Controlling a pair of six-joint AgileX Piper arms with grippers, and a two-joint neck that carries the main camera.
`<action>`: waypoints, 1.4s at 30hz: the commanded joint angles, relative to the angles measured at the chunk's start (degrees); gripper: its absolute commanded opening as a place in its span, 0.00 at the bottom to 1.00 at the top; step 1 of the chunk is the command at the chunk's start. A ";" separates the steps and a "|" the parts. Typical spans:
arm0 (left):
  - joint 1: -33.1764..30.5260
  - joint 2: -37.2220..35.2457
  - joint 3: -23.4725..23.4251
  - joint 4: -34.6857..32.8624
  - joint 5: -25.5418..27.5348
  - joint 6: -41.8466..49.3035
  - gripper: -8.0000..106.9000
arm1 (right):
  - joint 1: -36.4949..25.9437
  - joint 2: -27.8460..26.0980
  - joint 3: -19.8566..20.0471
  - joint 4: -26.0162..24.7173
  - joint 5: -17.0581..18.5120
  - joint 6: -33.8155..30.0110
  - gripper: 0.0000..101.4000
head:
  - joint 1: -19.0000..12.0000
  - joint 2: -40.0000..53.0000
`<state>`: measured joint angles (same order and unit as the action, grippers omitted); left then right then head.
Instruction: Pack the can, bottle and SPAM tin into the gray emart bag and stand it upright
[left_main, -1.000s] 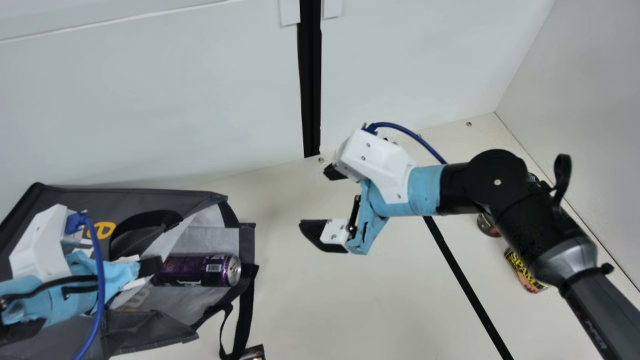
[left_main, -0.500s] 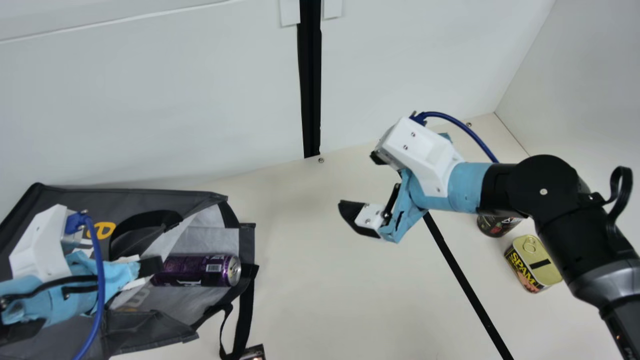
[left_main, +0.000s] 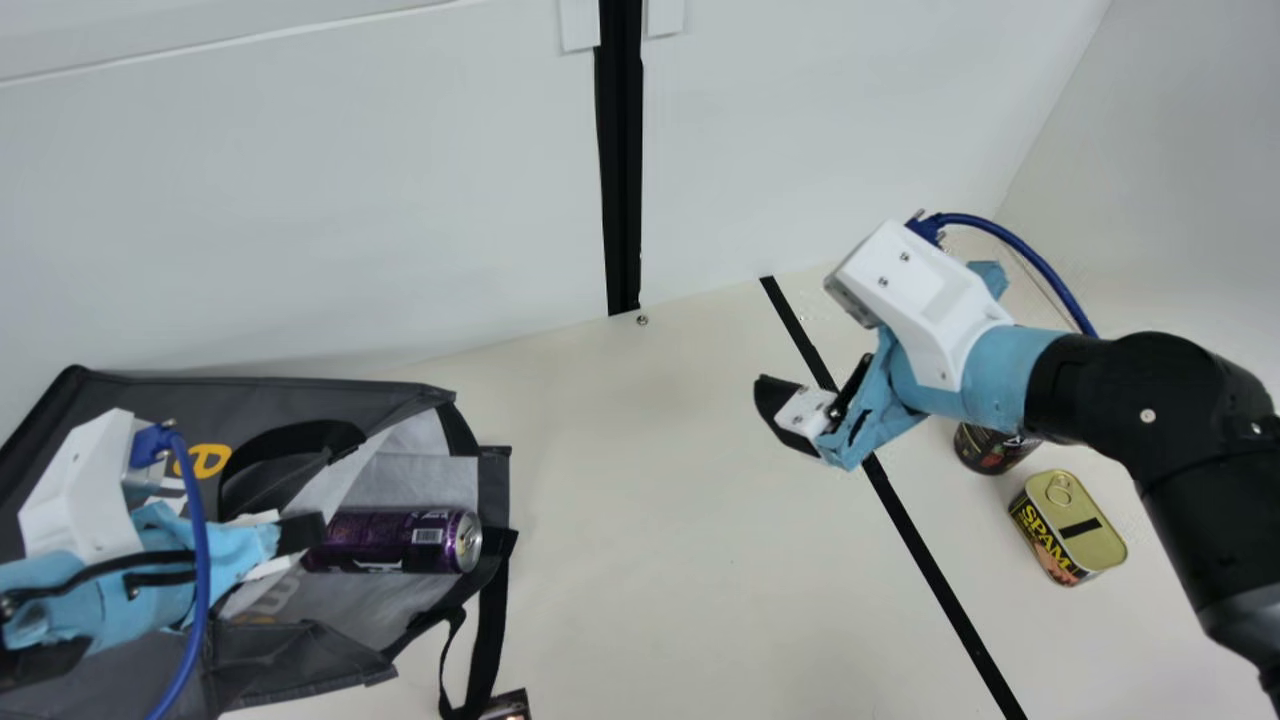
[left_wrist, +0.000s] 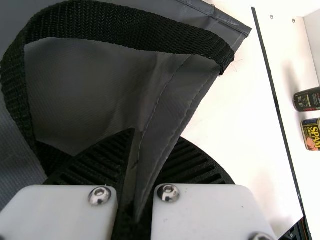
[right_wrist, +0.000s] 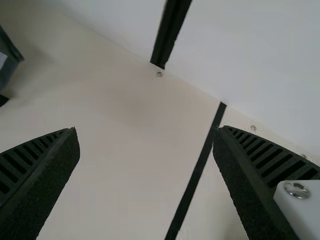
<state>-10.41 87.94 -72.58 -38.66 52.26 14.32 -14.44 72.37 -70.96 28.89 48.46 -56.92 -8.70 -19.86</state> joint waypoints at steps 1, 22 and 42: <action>0.00 0.00 0.00 0.00 0.00 0.00 0.00 | -0.33 -0.33 -0.22 -2.83 -0.27 2.13 0.94 | -1.30 -0.14; 0.00 0.00 0.00 0.00 0.00 0.00 0.00 | -5.78 -3.76 -4.05 -20.01 3.47 17.21 0.94 | -1.30 -0.14; 0.00 0.00 0.00 0.00 0.00 0.00 0.00 | -11.44 -6.11 -7.99 -26.99 10.21 23.30 0.94 | -1.30 -0.14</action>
<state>-10.41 87.94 -72.58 -38.66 52.26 14.32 -25.74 66.30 -78.74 2.08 58.29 -34.15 -8.70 -19.86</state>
